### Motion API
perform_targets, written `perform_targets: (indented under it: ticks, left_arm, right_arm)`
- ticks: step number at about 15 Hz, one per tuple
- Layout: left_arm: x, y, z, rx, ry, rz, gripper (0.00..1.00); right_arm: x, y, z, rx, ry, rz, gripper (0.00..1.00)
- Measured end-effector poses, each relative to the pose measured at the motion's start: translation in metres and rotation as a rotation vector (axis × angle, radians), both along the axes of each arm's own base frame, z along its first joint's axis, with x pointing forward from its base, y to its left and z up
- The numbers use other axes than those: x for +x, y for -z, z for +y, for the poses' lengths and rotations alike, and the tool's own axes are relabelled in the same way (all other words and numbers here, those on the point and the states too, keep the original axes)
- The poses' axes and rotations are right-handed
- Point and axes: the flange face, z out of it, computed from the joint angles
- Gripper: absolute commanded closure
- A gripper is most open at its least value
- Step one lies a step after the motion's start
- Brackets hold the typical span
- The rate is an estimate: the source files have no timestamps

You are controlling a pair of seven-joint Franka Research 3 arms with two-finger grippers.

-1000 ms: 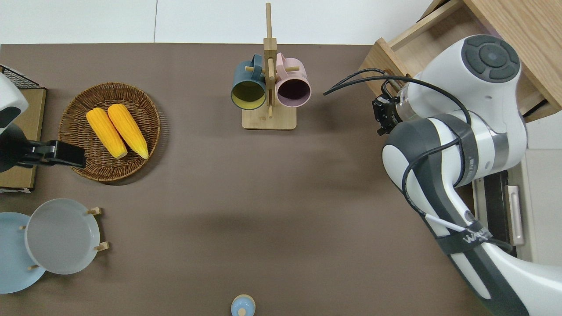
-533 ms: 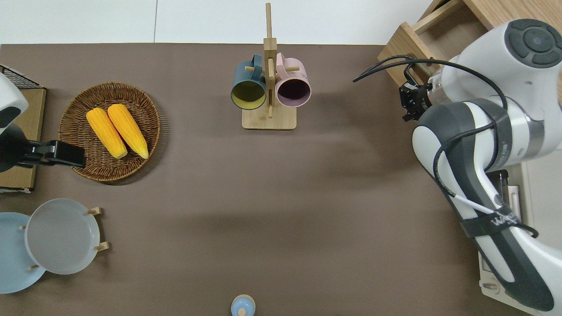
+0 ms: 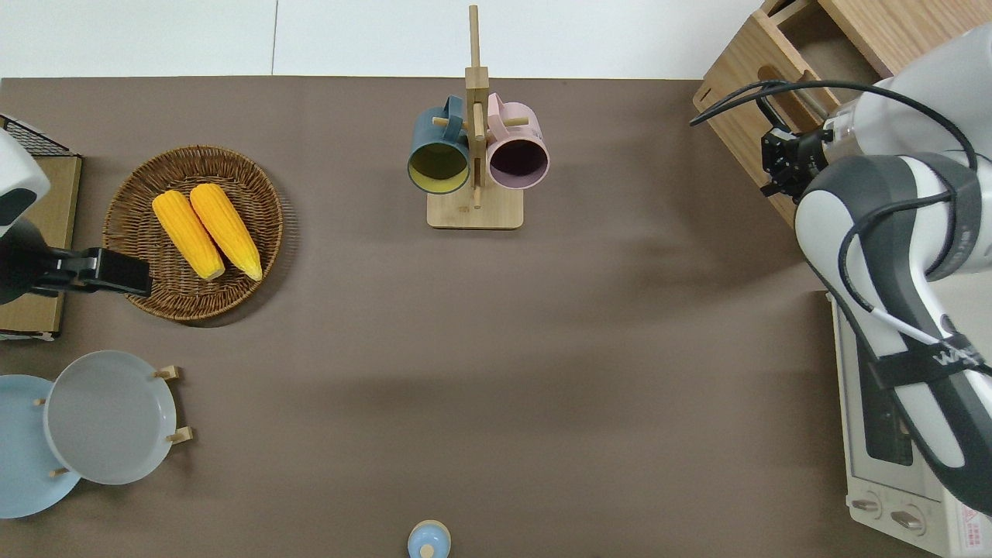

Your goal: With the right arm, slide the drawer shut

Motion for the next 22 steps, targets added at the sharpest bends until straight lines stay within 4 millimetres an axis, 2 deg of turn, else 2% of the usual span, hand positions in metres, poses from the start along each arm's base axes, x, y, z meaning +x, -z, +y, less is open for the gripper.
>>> perform_targets:
  ticks: [10,19,22]
  left_arm:
    - [0.0,0.0,0.0,0.0,0.0,0.0,0.01]
    - [0.0,0.0,0.0,0.0,0.0,0.0,0.0]
    - [0.0,0.0,0.0,0.0,0.0,0.0,0.01]
  right_arm:
    - [0.007,-0.009,-0.055,-0.004,-0.006,-0.036,1.0]
    - [0.007,-0.009,-0.055,0.0,-0.011,-0.036,1.0]
    - [0.008,-0.007,-0.044,0.004,-0.036,-0.032,1.0]
